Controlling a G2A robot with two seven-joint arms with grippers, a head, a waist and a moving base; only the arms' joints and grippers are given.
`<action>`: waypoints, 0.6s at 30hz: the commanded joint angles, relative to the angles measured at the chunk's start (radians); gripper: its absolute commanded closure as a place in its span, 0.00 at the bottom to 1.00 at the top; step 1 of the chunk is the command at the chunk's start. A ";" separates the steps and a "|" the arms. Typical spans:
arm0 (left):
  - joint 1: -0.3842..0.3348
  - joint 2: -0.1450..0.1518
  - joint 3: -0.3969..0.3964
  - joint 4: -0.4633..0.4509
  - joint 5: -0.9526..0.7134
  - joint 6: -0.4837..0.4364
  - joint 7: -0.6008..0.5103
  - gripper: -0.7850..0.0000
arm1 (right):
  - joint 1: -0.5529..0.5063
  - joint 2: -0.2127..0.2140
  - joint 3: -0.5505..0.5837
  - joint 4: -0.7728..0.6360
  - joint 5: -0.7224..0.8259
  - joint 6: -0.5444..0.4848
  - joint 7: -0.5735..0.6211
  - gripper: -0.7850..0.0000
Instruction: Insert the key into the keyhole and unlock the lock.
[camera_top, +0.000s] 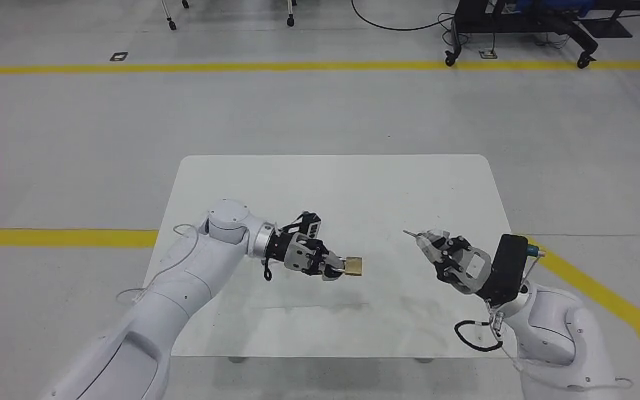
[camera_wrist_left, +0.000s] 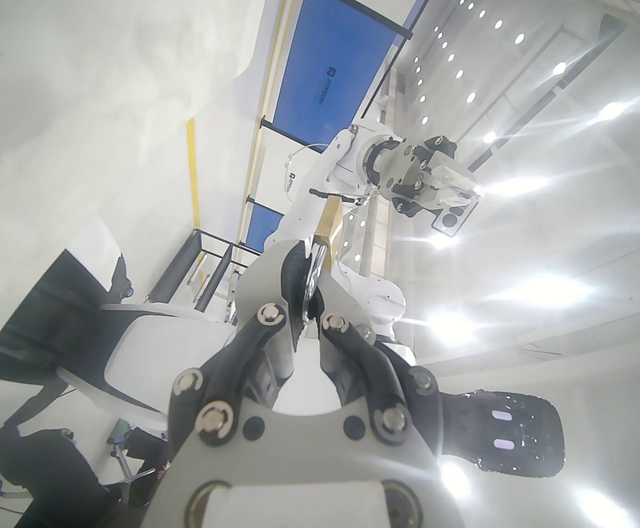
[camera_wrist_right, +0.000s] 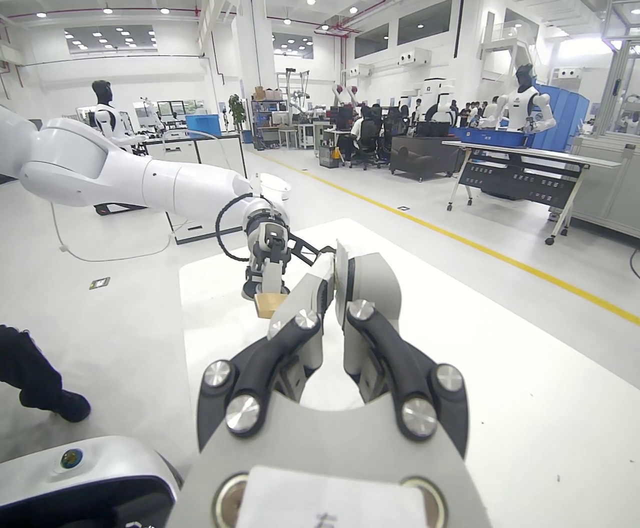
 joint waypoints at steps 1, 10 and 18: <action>0.000 0.000 0.000 0.000 0.000 0.000 0.000 1.00 | 0.000 0.000 0.000 0.000 0.000 0.000 0.000 1.00; 0.130 0.001 -0.107 -0.045 -0.338 0.066 -0.005 1.00 | 0.006 0.016 0.004 -0.127 -0.180 0.000 -0.034 1.00; 0.173 -0.015 -0.029 -0.096 -0.572 0.178 0.005 1.00 | -0.082 0.096 -0.026 -0.209 -0.503 0.000 -0.322 1.00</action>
